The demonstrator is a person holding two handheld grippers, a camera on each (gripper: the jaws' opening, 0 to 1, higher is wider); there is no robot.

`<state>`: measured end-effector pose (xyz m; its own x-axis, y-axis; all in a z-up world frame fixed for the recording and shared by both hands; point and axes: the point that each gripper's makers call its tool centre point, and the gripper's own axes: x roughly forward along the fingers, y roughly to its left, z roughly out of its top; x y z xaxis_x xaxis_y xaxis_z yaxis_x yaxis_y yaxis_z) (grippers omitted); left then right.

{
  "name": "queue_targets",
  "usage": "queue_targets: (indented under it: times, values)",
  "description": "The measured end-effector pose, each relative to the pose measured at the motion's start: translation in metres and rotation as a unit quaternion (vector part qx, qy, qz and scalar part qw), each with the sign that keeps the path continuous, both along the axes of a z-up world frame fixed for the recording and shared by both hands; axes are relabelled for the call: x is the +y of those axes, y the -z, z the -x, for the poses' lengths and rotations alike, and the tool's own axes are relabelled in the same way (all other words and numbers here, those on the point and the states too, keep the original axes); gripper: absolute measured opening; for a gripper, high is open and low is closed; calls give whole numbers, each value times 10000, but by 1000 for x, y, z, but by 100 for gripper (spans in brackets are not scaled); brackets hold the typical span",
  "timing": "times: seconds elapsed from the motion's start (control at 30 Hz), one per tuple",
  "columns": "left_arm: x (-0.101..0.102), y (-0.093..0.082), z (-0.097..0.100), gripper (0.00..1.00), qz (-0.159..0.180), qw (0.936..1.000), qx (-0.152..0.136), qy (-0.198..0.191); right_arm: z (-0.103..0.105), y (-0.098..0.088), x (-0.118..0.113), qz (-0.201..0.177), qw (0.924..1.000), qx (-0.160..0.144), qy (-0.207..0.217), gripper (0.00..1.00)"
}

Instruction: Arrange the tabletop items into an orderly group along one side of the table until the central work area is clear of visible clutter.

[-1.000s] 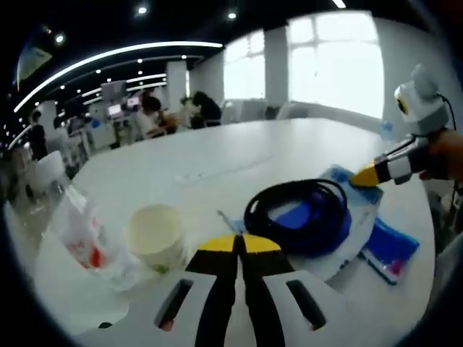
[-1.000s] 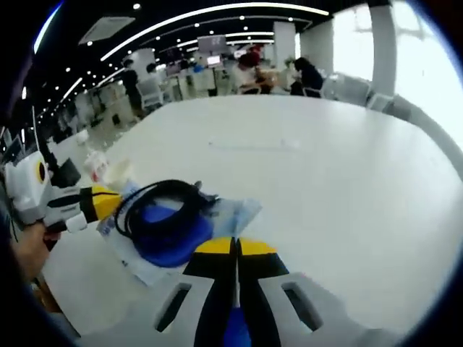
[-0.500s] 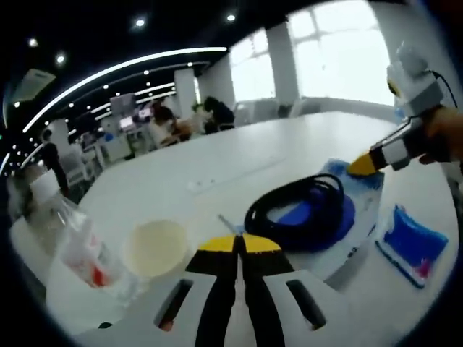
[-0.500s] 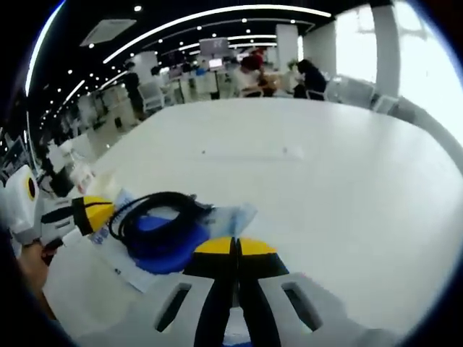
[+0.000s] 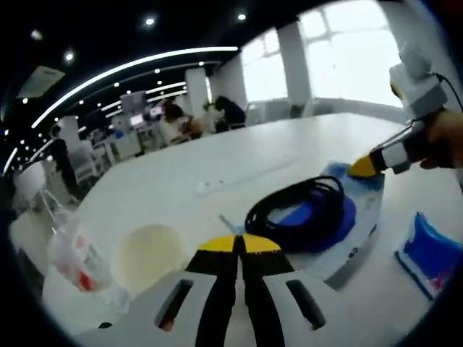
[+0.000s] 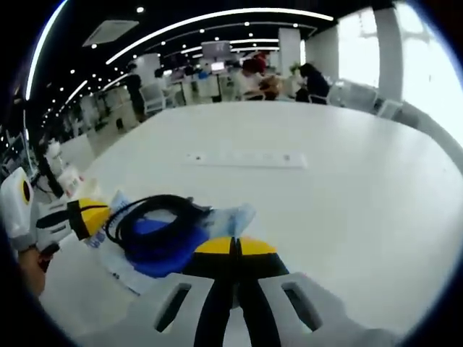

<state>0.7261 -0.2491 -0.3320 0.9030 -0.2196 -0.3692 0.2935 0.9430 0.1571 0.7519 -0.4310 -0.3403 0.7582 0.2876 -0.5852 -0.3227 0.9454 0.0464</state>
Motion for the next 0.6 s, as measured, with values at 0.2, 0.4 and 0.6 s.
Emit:
queue_targets:
  times: [0.2,0.4,0.6]
  values:
    - [2,11,-2,0,-89,9999,96,-113,-7,10,3,-39,10000,57,4,1]
    - [4,18,-3,0,-166,9995,164,-194,-6,19,4,-33,9999,162,-40,1]
    - [10,26,-4,0,-97,9987,260,-427,-5,28,3,-1,9996,276,-31,1]
